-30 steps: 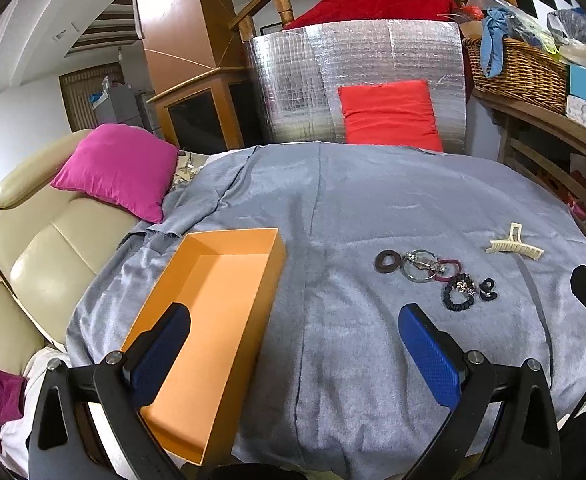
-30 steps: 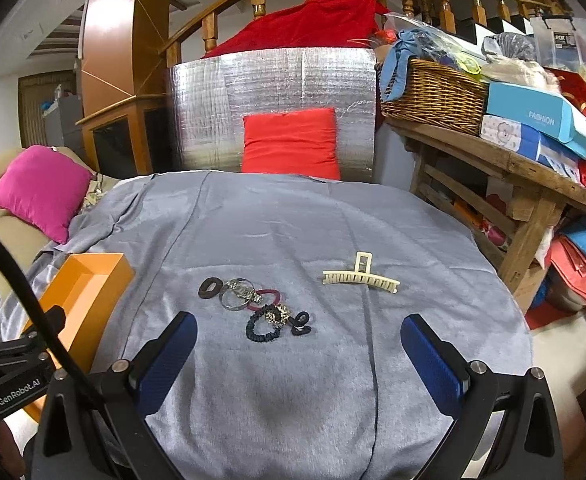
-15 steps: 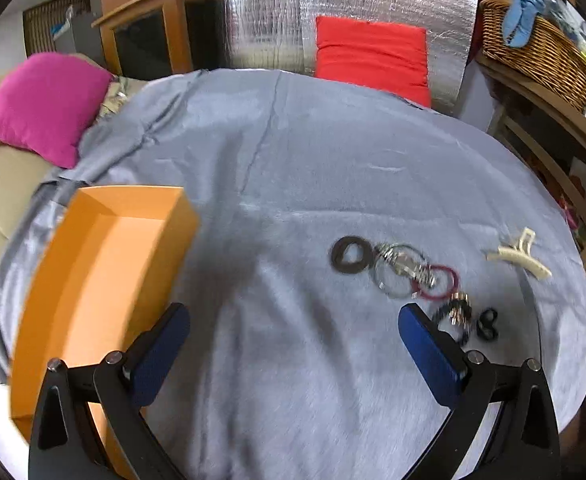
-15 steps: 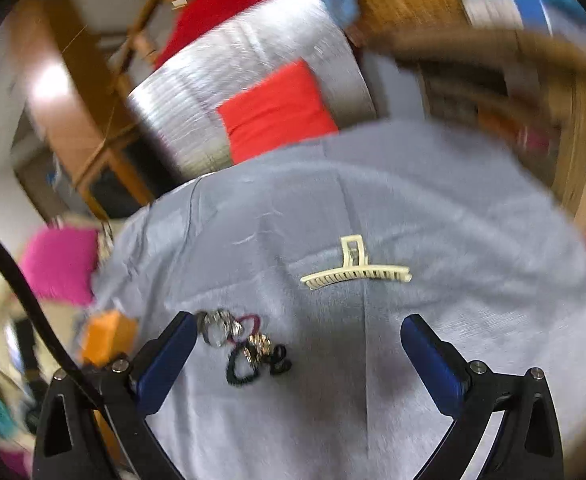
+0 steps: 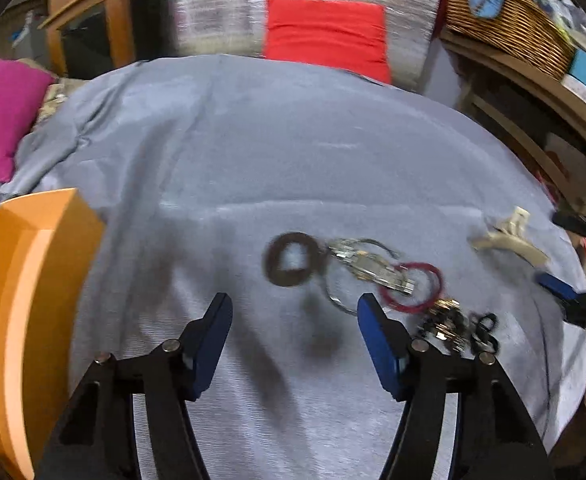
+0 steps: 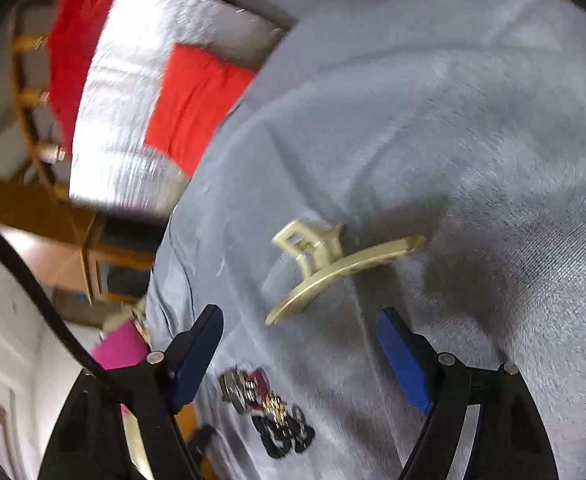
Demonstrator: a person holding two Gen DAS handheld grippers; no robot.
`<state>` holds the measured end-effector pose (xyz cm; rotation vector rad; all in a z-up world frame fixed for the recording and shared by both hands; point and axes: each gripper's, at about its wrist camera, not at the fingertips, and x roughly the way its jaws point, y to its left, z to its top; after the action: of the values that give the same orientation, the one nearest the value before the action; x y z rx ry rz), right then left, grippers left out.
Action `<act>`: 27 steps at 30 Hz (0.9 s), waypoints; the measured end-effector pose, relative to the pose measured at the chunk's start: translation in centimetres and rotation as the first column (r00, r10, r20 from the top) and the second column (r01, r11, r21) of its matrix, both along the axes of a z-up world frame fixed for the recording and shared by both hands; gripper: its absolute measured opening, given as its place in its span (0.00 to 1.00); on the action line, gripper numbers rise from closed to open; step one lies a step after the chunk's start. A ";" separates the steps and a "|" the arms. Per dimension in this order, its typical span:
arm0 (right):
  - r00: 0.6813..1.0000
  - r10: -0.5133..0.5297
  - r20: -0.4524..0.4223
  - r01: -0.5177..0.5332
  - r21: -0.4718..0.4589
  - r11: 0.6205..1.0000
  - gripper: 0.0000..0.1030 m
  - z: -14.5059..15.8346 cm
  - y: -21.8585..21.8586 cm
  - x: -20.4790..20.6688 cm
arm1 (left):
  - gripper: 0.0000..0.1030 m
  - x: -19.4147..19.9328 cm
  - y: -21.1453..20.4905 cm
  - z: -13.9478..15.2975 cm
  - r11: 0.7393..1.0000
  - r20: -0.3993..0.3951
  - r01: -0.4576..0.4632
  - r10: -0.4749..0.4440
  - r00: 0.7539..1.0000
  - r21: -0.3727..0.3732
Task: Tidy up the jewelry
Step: 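Grasp the black beaded scrunchie with the left tool while the right tool grasps the cream claw clip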
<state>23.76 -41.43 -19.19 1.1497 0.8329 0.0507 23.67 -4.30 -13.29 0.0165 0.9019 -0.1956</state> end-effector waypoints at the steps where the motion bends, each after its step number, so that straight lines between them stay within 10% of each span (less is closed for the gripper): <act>1: 1.000 -0.028 -0.004 0.028 0.017 0.999 0.80 -0.3 -0.5 0.0 | 0.64 -0.2 -0.3 0.2 1.000 0.005 0.024 -0.024 1.000 -0.006; 11: 0.984 -0.161 -0.073 0.168 0.101 0.981 0.75 -2.1 -2.7 0.0 | 0.64 -0.2 -4.1 -1.1 0.976 -0.084 0.207 -0.212 0.974 -0.067; 21: 0.958 -0.244 -0.154 0.267 0.160 0.950 0.37 -4.1 -3.2 1.5 | 0.39 -0.1 -6.3 -2.9 0.956 -0.158 0.268 -0.284 0.946 -0.118; 27: 0.948 -0.265 -0.175 0.290 0.137 0.947 0.36 -4.0 -2.8 2.4 | 0.24 -0.4 -7.5 -3.2 0.943 -0.153 0.311 -0.327 0.933 -0.119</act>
<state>26.12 -44.26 -23.14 1.4299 0.8057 -0.2120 23.30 -11.76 -16.47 0.0613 1.0586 -0.5498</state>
